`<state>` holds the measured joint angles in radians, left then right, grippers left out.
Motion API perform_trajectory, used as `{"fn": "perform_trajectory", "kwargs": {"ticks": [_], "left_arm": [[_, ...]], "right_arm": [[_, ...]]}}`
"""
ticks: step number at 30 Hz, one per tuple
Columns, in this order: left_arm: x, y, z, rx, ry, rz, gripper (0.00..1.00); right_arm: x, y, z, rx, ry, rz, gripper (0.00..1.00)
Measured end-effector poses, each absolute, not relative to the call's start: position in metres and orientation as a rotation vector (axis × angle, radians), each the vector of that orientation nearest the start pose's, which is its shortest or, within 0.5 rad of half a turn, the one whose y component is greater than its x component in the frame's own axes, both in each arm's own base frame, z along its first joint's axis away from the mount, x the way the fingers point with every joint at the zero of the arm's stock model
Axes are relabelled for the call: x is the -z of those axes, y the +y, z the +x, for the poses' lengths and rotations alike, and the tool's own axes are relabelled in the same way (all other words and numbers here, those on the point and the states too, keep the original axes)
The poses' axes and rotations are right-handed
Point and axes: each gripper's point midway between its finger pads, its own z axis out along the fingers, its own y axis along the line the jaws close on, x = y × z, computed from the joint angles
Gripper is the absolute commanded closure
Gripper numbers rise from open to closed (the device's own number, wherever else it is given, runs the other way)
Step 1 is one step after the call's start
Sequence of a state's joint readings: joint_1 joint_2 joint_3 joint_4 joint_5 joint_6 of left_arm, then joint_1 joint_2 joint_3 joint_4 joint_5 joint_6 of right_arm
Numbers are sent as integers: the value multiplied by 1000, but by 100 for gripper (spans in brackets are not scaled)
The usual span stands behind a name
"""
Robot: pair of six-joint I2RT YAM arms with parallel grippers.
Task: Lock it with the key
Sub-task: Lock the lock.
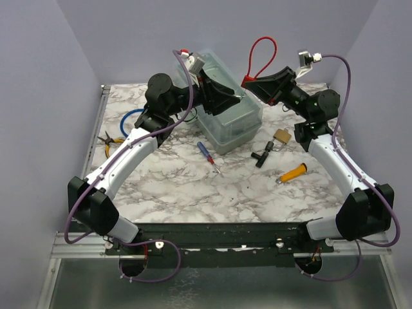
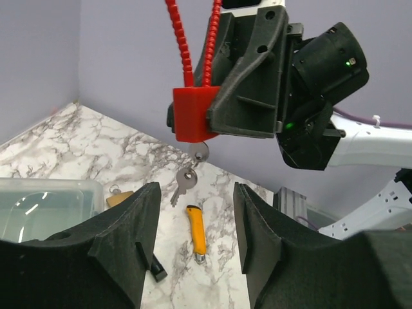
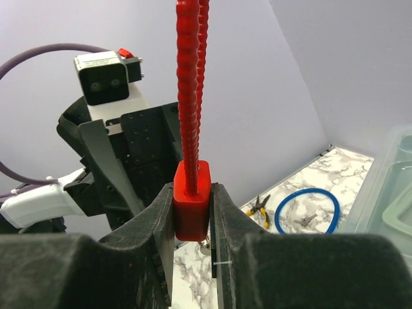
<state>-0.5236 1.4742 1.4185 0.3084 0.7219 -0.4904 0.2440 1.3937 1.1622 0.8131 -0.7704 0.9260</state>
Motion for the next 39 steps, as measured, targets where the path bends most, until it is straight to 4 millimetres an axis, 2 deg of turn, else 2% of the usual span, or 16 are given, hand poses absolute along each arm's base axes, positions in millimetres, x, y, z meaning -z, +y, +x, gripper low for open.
{"fn": "perform_trajectory", "kwargs": {"ticks": [7, 15, 22, 23, 26, 33, 34, 39], "left_arm": [[-434, -337, 325, 1305, 1361, 654, 49], [-445, -342, 320, 1315, 1323, 664, 49], [-441, -348, 322, 1326, 1333, 667, 53], [-439, -349, 322, 1330, 1339, 667, 55], [-435, -352, 325, 1338, 1351, 662, 69], [-439, -355, 322, 1362, 1347, 657, 97], [-439, -355, 322, 1366, 1348, 656, 100], [-441, -355, 316, 1409, 1348, 659, 100]], "right_arm": [[-452, 237, 339, -1406, 1227, -388, 100], [-452, 242, 336, -1417, 1226, -397, 100], [-452, 244, 334, -1426, 1227, -401, 100], [-452, 245, 333, -1429, 1227, -401, 100], [-452, 246, 332, -1434, 1228, -401, 100], [-452, 246, 333, -1438, 1229, -393, 100], [-452, 246, 333, -1439, 1230, -392, 100], [-453, 246, 332, -1445, 1230, -390, 100]]}}
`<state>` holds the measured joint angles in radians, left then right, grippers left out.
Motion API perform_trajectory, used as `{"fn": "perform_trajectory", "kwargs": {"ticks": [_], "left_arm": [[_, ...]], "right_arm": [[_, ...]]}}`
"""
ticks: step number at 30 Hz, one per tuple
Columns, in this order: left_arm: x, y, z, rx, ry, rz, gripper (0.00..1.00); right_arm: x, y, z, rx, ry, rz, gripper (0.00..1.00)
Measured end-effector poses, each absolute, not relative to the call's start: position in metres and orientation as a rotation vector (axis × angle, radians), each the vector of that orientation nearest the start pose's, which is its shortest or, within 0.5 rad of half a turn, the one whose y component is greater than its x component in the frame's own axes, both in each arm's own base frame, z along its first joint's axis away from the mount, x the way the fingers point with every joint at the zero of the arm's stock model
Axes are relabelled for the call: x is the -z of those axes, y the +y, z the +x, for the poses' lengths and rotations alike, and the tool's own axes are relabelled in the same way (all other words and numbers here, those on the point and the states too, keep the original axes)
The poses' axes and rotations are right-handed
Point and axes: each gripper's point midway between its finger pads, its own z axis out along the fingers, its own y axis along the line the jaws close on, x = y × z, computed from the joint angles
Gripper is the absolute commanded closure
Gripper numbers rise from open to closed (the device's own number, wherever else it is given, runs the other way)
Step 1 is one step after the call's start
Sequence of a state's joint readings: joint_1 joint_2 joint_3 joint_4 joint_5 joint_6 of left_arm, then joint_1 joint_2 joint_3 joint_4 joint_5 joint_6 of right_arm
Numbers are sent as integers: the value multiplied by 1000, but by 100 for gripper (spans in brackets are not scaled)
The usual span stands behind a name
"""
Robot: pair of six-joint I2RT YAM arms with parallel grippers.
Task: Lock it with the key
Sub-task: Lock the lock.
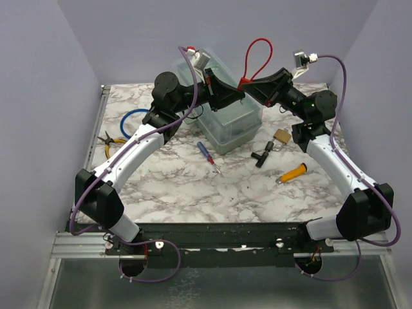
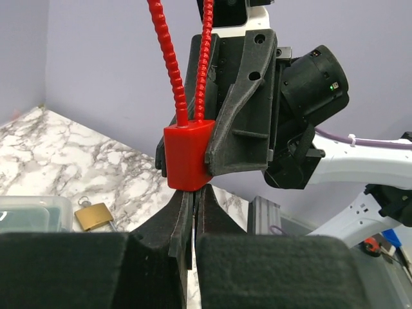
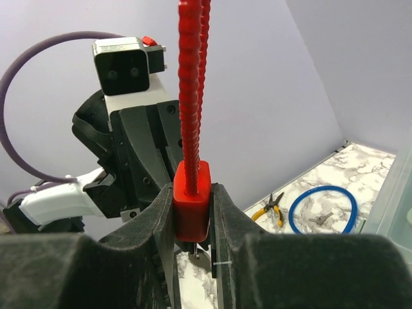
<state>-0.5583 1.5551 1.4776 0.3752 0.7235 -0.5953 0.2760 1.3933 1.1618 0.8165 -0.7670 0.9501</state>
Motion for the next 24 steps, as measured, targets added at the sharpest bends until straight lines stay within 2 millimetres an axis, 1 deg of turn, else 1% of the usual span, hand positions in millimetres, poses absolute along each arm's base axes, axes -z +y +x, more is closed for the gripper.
{"fn": "perform_trajectory", "kwargs": {"ticks": [5, 9, 17, 21, 24], "left_arm": [[-441, -353, 307, 1509, 1352, 656, 100], [-446, -348, 296, 1611, 1343, 675, 100], [-449, -348, 276, 1764, 1316, 756, 100], [-448, -348, 268, 1808, 1302, 802, 82], [-444, -346, 266, 1828, 1309, 829, 69]], "right_arm": [[-454, 247, 329, -1474, 1235, -388, 100], [-458, 251, 318, -1514, 1220, -419, 100], [-462, 251, 298, -1552, 1190, -487, 100], [-461, 251, 290, -1555, 1178, -519, 100], [-459, 251, 287, -1550, 1176, -532, 100]]}}
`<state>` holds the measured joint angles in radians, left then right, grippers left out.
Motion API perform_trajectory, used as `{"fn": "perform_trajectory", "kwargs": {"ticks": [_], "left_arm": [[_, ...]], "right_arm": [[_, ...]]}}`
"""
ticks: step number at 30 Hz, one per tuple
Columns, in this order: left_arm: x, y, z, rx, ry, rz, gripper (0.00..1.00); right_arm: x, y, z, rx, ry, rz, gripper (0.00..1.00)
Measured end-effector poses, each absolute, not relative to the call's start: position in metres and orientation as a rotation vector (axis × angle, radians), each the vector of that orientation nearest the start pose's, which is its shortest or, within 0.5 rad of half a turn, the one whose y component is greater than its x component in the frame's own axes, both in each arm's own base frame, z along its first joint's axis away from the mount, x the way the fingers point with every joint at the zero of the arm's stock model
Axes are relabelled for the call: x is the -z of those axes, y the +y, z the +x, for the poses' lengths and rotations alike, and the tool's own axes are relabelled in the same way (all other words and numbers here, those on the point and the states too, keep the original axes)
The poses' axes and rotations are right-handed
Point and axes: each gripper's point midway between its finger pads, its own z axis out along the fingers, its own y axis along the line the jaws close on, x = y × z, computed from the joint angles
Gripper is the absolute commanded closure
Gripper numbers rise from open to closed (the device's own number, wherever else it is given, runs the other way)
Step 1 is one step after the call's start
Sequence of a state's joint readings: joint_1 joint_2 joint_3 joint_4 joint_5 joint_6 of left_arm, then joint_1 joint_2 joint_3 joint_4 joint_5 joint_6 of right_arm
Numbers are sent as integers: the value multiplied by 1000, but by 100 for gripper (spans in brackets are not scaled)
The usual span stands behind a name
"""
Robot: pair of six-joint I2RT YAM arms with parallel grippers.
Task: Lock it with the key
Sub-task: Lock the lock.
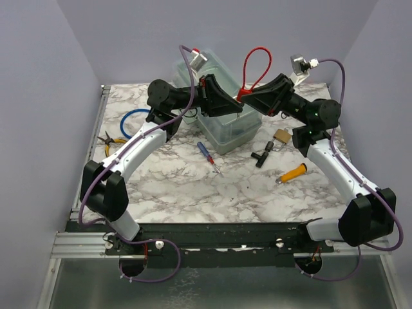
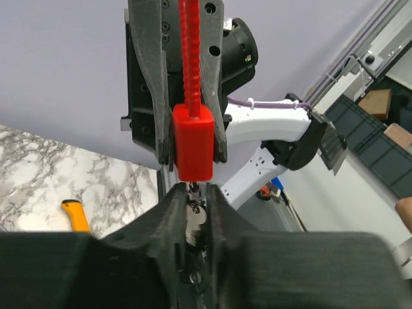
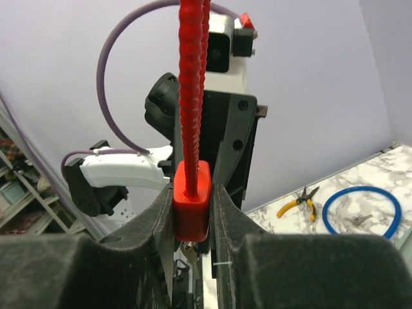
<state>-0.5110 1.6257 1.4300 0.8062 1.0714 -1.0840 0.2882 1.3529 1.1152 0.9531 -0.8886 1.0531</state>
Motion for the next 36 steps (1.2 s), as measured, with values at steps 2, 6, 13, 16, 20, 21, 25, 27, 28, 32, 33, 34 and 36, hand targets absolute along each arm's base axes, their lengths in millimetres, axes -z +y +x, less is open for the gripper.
{"fn": "perform_trajectory", "kwargs": {"ticks": [2, 6, 13, 16, 20, 21, 25, 27, 28, 32, 33, 34, 36], "left_arm": [[-439, -343, 265, 1832, 1321, 844, 56], [-424, -337, 266, 1831, 1357, 842, 37], [-417, -330, 269, 1767, 1351, 819, 44], [-424, -326, 270, 1704, 1319, 796, 53], [-433, -325, 274, 1645, 1270, 781, 62], [-433, -325, 275, 1637, 1269, 776, 63], [-432, -330, 277, 1631, 1279, 755, 65], [-432, -332, 277, 1628, 1277, 750, 65], [-432, -332, 278, 1628, 1278, 746, 65], [-434, -337, 278, 1630, 1274, 738, 64], [-433, -338, 277, 1633, 1274, 739, 64], [-432, -340, 277, 1637, 1276, 740, 65], [-431, -342, 276, 1641, 1279, 738, 65]], "right_arm": [[-459, 251, 287, -1539, 1170, -538, 100], [-459, 250, 289, -1517, 1157, -545, 100], [-458, 249, 294, -1477, 1147, -540, 100], [-457, 249, 296, -1462, 1149, -539, 100], [-455, 250, 298, -1450, 1154, -542, 100], [-454, 250, 298, -1448, 1155, -543, 100], [-454, 250, 299, -1445, 1155, -545, 100], [-454, 250, 299, -1445, 1155, -545, 100], [-454, 250, 299, -1445, 1155, -545, 100], [-454, 250, 299, -1445, 1155, -544, 100], [-454, 250, 299, -1446, 1155, -545, 100], [-454, 250, 299, -1446, 1155, -544, 100], [-454, 250, 298, -1450, 1157, -543, 100]]}}
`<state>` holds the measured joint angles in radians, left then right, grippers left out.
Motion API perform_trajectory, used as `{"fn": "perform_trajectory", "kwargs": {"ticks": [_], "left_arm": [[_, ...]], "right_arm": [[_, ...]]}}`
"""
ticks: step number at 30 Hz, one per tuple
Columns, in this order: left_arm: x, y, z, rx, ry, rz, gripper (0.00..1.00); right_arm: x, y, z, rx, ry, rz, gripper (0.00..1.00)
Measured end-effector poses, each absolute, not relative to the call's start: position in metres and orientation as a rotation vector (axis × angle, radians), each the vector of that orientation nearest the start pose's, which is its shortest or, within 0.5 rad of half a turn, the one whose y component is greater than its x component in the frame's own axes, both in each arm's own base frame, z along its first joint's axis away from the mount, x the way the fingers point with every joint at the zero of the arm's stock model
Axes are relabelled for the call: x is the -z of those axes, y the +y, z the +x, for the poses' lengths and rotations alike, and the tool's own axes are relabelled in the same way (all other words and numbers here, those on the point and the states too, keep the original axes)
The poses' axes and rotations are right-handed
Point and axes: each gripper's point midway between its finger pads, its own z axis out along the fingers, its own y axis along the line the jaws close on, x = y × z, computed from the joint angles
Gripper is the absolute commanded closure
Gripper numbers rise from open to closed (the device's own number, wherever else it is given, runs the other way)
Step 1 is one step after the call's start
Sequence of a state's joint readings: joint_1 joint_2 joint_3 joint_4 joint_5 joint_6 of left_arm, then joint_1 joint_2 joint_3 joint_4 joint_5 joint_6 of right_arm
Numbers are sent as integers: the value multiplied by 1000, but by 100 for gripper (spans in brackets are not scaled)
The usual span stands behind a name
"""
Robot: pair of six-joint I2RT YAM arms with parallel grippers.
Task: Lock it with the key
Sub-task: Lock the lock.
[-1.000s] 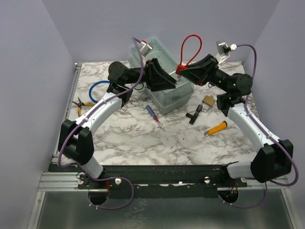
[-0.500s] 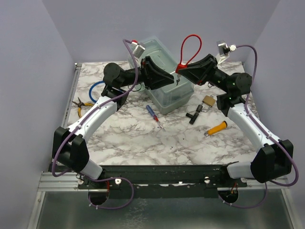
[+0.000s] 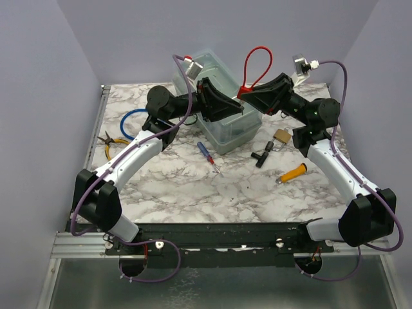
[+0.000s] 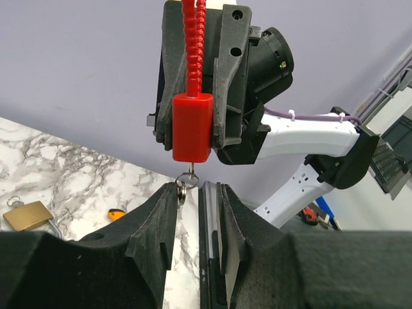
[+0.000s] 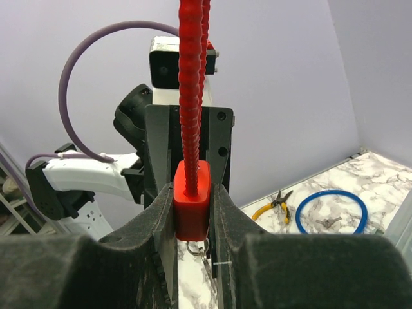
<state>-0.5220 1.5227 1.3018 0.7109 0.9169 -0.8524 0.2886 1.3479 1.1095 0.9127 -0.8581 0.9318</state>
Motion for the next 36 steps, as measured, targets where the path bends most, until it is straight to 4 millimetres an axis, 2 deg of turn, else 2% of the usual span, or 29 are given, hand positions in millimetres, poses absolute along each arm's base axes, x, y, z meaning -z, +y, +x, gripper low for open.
{"fn": "perform_trajectory", "kwargs": {"ticks": [9, 19, 36], "left_arm": [[-430, -344, 282, 1661, 1303, 686, 71], [-435, -344, 280, 1702, 1299, 663, 100], [-436, -343, 260, 1827, 1291, 745, 100]], "right_arm": [[-455, 254, 293, -1485, 1160, -541, 100], [-455, 255, 290, -1508, 1159, -534, 100], [-455, 257, 278, -1573, 1136, -582, 100]]}}
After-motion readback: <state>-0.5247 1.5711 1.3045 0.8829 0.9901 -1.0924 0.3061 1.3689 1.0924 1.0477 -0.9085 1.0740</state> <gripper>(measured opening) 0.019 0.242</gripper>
